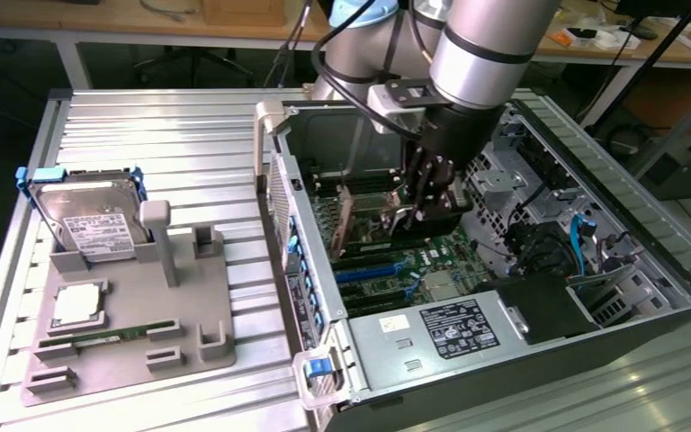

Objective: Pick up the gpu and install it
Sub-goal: 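Insert the gpu into the slot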

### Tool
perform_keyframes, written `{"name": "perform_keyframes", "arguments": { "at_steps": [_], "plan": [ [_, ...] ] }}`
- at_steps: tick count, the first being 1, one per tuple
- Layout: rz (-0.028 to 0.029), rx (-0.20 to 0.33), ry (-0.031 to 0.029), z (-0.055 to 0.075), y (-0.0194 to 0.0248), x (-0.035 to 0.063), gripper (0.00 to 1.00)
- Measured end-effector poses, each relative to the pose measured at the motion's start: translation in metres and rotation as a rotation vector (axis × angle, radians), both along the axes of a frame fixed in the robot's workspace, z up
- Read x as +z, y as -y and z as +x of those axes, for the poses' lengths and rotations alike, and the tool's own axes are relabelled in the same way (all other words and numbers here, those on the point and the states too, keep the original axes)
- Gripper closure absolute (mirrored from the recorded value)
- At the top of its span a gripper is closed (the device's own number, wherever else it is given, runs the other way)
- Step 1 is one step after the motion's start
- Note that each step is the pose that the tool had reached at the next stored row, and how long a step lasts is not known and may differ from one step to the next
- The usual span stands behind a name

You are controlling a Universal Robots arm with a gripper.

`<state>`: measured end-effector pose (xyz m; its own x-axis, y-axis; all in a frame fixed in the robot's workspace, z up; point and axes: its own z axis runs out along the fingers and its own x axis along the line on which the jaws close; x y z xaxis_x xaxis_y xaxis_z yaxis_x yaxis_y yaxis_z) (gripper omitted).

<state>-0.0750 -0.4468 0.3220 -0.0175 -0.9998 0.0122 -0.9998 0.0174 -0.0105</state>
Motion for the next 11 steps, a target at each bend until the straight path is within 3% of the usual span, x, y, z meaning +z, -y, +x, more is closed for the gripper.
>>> {"name": "perform_keyframes", "arguments": {
  "at_steps": [11],
  "plan": [
    [-0.0001,0.0,0.0002,-0.0023,0.0,-0.0063,0.73]
  ]
}}
